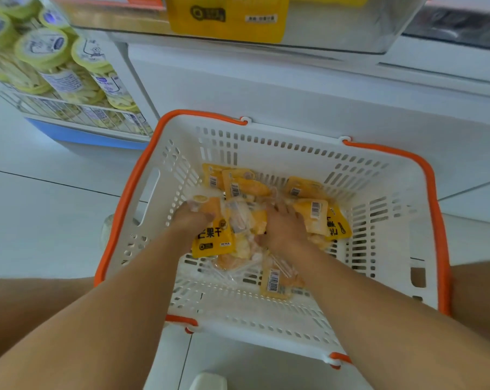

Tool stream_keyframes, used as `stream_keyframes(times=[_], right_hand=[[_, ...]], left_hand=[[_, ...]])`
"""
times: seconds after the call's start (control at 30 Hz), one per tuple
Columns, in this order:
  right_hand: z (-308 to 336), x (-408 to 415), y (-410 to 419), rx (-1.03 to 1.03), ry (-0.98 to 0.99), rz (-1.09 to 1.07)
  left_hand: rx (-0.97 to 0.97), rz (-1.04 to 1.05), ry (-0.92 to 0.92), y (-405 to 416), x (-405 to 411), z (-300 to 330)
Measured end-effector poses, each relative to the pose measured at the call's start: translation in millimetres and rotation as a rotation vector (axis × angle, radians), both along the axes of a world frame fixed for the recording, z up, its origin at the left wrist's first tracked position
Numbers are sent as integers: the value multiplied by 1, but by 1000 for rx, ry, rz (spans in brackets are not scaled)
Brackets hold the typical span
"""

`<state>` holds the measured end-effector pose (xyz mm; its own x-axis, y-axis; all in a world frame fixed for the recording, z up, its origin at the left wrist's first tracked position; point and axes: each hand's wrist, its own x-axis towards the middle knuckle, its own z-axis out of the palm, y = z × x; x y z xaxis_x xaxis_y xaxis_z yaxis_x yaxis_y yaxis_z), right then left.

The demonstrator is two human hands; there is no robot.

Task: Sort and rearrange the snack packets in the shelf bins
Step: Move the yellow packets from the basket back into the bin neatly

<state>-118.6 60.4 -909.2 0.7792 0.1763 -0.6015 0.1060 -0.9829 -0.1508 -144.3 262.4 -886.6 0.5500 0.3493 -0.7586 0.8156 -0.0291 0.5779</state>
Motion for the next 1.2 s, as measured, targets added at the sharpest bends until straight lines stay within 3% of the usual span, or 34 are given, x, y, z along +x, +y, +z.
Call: stream_keyframes(times=[0.07, 0.23, 0.37, 0.43, 0.63, 0.83, 0.93, 1.03, 1.2], right_hand=[[8, -3, 1, 13, 27, -177], [34, 10, -44, 311, 341, -734], [87, 18, -71, 903, 526, -971], [110, 17, -65, 1019, 458, -916], [148, -1, -38, 1106, -17, -911], [241, -17, -57, 1216, -199, -762], [301, -30, -70, 1306, -284, -678], [372, -30, -83, 1325, -421, -405], [444, 30, -79, 1314, -791, -113]], left_hand=[[-22, 45, -3, -8, -4, 4], [-26, 70, 31, -23, -5, 16], [-198, -17, -44, -47, 12, 54], [-325, -34, -105, -67, 19, 81], [-340, -37, -269, -111, 33, 154], [-395, -626, -650, -113, 10, 230], [-328, -711, -944, -110, 6, 282], [-147, -713, -1213, -108, 16, 342], [135, -818, -1469, -93, 65, 416]])
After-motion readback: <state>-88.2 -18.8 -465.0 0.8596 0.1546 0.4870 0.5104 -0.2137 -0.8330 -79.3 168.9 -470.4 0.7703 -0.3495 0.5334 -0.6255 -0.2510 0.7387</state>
